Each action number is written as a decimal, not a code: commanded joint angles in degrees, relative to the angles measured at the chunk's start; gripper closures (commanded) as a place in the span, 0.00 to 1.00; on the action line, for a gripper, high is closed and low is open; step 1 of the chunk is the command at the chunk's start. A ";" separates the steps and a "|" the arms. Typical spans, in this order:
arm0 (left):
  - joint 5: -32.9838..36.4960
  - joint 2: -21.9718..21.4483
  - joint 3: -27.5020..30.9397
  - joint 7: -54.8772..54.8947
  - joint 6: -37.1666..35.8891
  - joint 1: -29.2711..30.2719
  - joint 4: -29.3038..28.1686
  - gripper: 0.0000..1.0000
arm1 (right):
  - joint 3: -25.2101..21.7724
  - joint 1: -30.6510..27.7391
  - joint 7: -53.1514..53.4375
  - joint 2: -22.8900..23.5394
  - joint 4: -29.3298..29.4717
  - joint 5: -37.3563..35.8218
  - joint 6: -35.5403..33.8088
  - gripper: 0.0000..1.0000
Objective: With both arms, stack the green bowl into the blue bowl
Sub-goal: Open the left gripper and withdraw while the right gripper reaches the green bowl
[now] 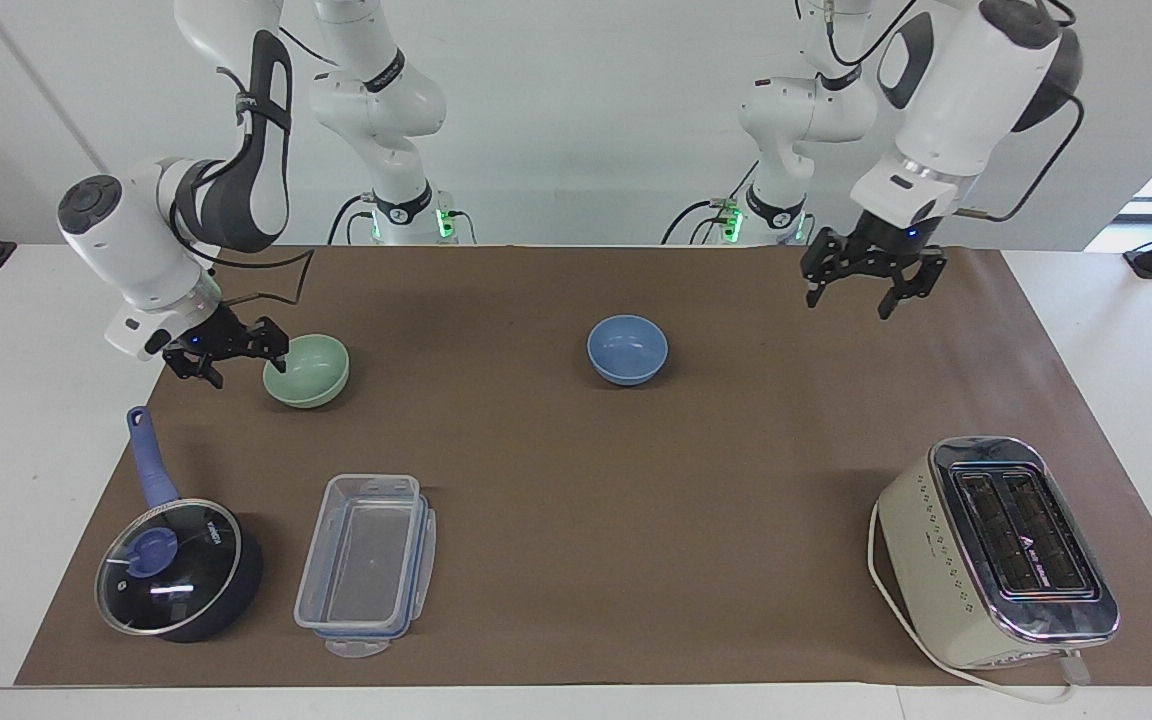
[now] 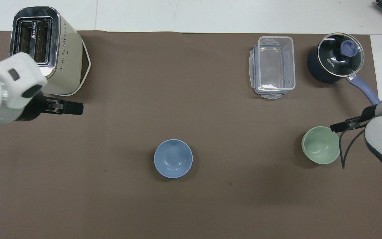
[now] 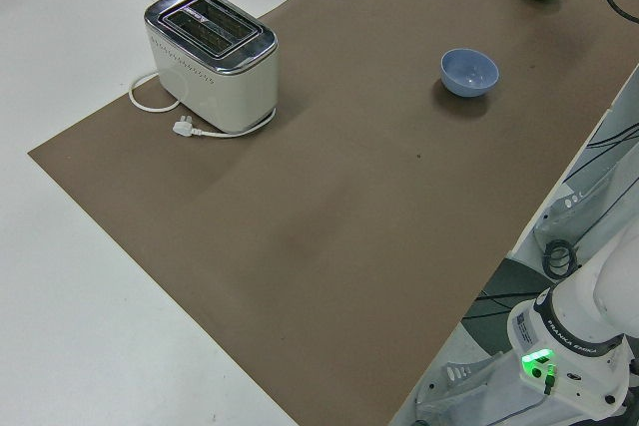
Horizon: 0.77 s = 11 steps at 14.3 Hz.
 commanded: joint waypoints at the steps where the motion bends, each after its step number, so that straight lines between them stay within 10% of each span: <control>1: 0.98 2.30 -0.66 3.97 -6.77 4.01 8.02 0.00 | 0.29 -0.38 -1.79 -0.99 -4.34 1.23 4.30 0.00; 8: 0.98 7.58 -0.66 3.88 -19.09 4.29 20.00 0.00 | 0.29 -1.17 -0.39 1.47 -7.16 1.58 7.83 0.00; 11: 0.89 5.91 -0.75 4.06 -22.16 4.20 18.07 0.00 | 0.29 -1.26 0.14 1.56 -7.07 1.58 7.74 0.46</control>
